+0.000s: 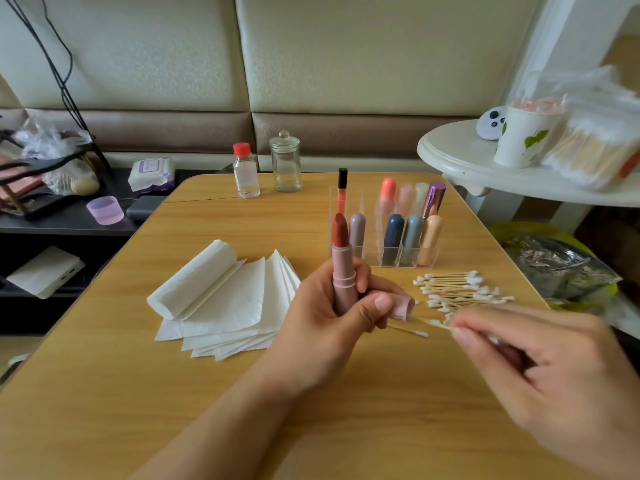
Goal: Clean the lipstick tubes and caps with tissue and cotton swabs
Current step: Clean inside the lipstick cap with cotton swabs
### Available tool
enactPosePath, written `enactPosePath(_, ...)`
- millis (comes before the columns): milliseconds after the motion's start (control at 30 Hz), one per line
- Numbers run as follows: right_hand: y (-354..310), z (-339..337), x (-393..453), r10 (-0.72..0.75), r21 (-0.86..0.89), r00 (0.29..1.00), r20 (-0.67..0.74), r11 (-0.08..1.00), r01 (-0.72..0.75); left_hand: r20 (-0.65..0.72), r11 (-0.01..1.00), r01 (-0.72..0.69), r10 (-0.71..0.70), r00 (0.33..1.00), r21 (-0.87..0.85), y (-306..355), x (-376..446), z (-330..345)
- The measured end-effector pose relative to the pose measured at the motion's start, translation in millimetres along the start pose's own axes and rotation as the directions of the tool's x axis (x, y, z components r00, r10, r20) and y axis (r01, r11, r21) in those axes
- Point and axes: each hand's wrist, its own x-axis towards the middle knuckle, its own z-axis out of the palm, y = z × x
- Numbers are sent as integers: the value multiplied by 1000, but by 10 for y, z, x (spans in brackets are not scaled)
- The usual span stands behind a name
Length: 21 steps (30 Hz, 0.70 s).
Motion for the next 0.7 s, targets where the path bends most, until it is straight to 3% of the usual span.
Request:
enactPosePath(67, -36, -11, -20, -1, 79, 999, 42, 997, -3, 4, 1000, -2, 2, 1000, 14, -11, 0, 7)
enactPosePath(167, -37, -48, 17, 77, 166, 997, -29, 984, -71, 16, 1000, 4, -4, 1000, 30, -14, 5, 14)
enactPosePath(267, -12, -25, 44, 127, 109, 989, -78, 987, -118, 1, 1000, -6, 6, 1000, 19, 1, 8, 8)
enactPosePath(367, -51, 41, -21, 113, 51, 994, 15, 992, -113, -16, 999, -15, 15, 1000, 28, -7, 11, 8)
enactPosePath(467, -96, 30, -57, 112, 148, 991, 78, 981, -122, 5, 998, 2, -2, 1000, 66, -25, 6, 25)
enactPosePath(567, -37, -30, 0, 232, 237, 973, 16, 944, -229, 21, 996, 18, -20, 1000, 90, -23, 6, 36)
enactPosePath(700, -47, 1, -17, 242, 133, 968, 71, 959, -249, -17, 995, 3, -1, 1000, 103, 4, 20, 17)
